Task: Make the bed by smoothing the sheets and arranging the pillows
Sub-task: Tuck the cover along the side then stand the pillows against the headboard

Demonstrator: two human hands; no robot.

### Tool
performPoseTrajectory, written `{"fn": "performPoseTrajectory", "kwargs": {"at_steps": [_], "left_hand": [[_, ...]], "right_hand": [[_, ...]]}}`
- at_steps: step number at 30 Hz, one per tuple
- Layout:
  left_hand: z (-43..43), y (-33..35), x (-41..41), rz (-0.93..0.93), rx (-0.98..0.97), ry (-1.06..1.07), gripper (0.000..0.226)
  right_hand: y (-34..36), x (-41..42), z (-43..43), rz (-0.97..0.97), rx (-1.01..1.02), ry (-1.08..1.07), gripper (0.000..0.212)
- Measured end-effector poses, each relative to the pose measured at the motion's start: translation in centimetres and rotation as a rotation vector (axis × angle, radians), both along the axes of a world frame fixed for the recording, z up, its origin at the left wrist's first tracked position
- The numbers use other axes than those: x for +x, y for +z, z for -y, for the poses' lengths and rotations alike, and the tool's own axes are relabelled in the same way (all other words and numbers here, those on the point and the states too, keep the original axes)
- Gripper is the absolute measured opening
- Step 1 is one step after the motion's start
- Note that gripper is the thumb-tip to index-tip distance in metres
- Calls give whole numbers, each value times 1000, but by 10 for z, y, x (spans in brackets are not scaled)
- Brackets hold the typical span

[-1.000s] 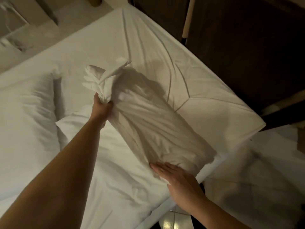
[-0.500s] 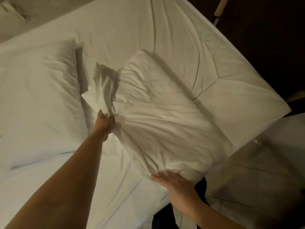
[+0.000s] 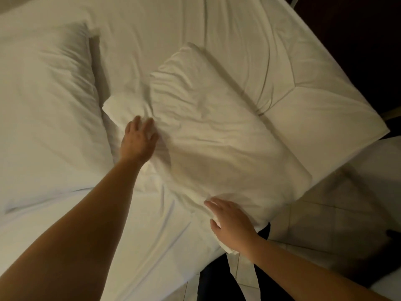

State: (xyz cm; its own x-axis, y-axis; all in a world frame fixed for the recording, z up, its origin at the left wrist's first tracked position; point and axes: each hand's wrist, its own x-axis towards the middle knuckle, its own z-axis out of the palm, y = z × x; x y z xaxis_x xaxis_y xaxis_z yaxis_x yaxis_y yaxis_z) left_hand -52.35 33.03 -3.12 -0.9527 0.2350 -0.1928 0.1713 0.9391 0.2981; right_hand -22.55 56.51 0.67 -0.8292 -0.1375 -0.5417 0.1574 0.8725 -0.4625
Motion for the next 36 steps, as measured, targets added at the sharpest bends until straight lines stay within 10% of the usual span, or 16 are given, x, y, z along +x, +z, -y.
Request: {"fn": "performPoseTrajectory", "kwargs": {"at_steps": [7,23,36], "left_hand": [[7,-24,17,200,-47,70,66],[35,90,104,163,121,419,61],[252,102,60,47,266,723,66]], "right_hand": [[-7,11,-3,240,38,152,63],[50,-36,-11,57,-196,5,58],[61,-194,167,-90,-276,-89,66]]}}
